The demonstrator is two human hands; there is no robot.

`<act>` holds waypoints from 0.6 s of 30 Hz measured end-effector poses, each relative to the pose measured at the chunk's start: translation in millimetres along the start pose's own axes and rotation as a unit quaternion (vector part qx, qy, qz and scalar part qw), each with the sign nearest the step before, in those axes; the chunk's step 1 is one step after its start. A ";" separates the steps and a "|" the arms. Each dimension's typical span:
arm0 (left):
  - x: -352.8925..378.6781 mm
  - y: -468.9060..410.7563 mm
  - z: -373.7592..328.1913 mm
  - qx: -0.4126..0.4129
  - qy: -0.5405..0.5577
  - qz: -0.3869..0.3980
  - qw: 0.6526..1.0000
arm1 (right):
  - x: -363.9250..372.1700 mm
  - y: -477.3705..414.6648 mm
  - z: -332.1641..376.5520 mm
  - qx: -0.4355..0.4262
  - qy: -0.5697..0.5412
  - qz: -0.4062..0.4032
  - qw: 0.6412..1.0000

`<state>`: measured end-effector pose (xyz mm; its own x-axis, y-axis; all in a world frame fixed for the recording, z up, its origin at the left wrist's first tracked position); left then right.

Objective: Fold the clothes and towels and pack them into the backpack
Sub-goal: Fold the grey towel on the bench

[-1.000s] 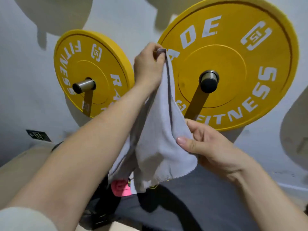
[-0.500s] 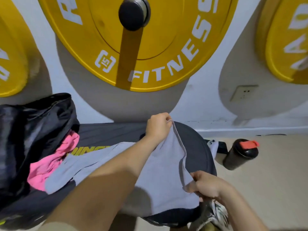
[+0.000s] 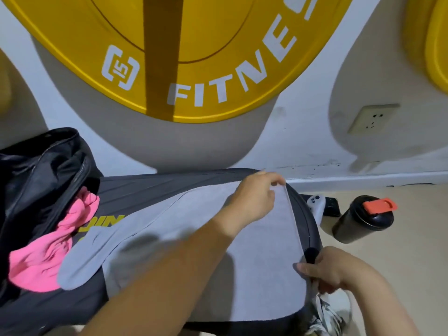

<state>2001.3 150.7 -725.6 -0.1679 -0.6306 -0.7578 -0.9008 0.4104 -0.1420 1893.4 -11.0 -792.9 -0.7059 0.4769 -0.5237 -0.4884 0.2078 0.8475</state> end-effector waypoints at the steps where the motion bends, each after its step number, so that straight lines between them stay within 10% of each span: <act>1: 1.8 24.4 3.4 -0.022 -0.011 0.023 0.999 | -11.9 -2.4 2.1 -0.008 0.010 -0.062 0.998; 7: 38.7 153.1 11.9 -0.115 -0.044 0.234 0.964 | -39.7 -13.4 70.7 -0.117 -0.113 -0.293 0.942; 18: 52.0 181.1 6.1 0.031 -0.226 0.109 0.968 | -68.7 -55.8 85.1 -0.047 -0.164 -0.350 0.921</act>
<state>1831.9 196.2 -794.5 -0.1464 -0.1779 -0.9731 -0.8361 0.5480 0.0256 2012.8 17.3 -796.9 -0.0147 0.4901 -0.8715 -0.8181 0.4952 0.2923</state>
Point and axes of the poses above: each hand's wrist, its own y-axis away from the middle knuckle, its own x-axis out of the palm, z = x × y, the point moved 9 cm from there along -y, towards the middle knuckle, and after that the axes turned 15 degrees about x, right-handed, at the moved point
